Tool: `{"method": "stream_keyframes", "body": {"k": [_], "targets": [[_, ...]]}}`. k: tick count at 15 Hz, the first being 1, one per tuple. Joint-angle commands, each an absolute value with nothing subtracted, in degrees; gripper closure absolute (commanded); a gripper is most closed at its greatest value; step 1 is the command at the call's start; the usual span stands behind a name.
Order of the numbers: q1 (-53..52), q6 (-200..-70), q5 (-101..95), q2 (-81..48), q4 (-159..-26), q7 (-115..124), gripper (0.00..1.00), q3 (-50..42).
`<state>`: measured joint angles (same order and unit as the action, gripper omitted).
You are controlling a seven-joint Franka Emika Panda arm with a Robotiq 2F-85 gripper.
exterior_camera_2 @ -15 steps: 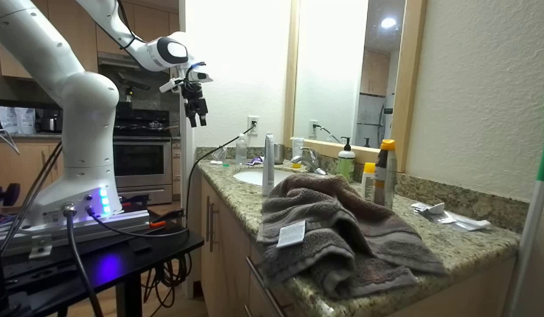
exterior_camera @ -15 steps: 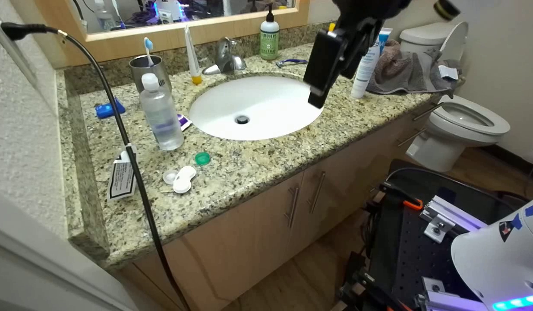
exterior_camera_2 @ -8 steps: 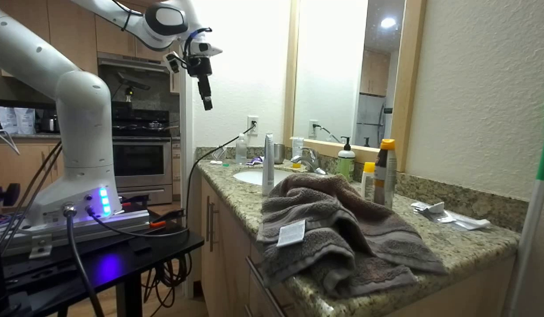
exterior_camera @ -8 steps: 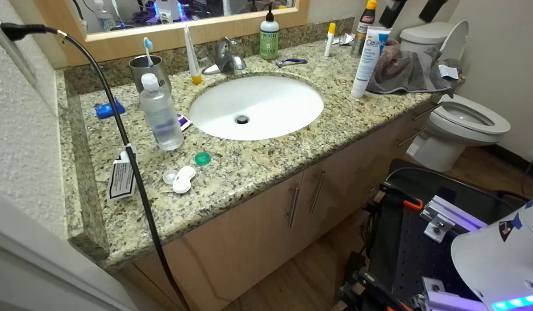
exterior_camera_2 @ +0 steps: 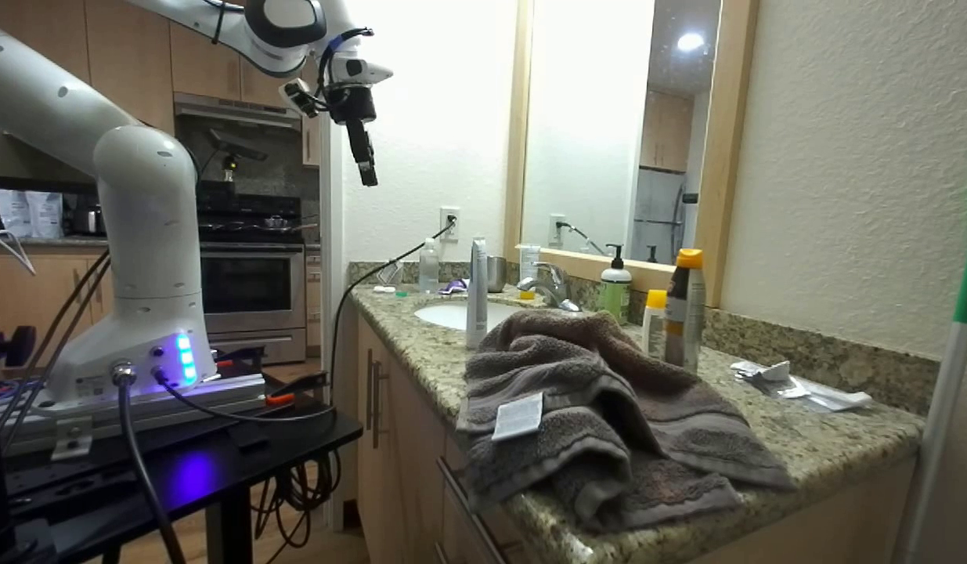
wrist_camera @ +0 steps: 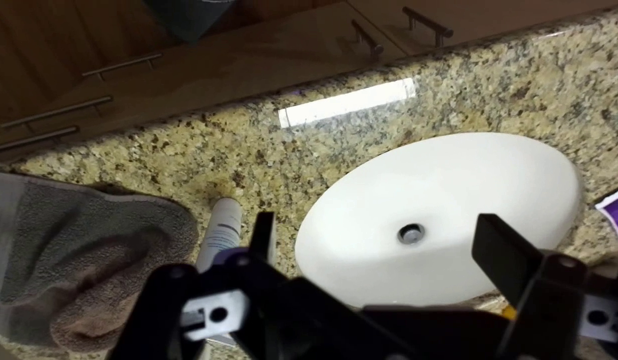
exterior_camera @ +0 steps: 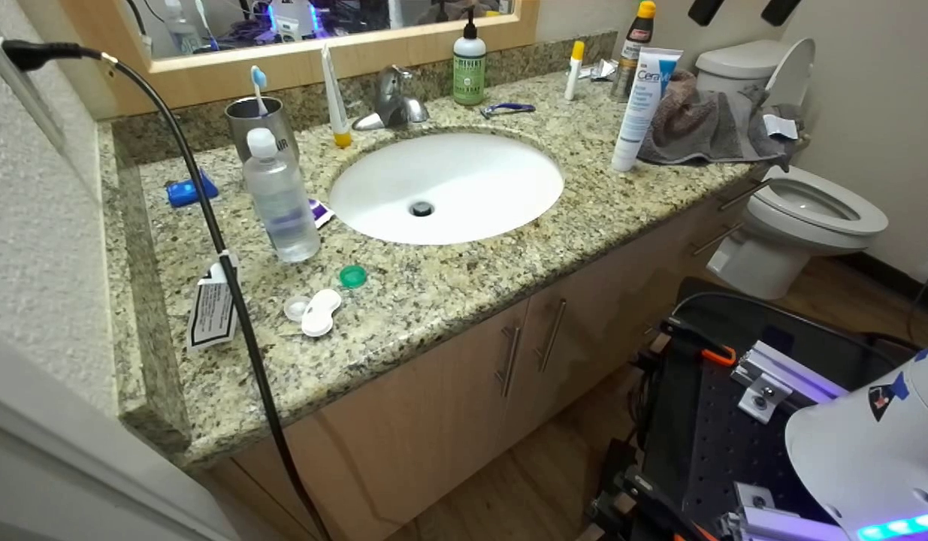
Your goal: Pick up the white bottle with yellow lid from the right and put it near the sink
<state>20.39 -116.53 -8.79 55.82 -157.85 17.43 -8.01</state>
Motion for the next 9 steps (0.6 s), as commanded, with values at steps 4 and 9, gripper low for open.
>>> {"method": "stream_keyframes", "body": {"k": [4,9], "targets": [[32.57,-113.51,-9.67,48.65,-144.94,18.10,0.00,-18.70],[37.93,-110.53,-5.72,43.38,-131.08,21.54,0.00,-24.20]]}}
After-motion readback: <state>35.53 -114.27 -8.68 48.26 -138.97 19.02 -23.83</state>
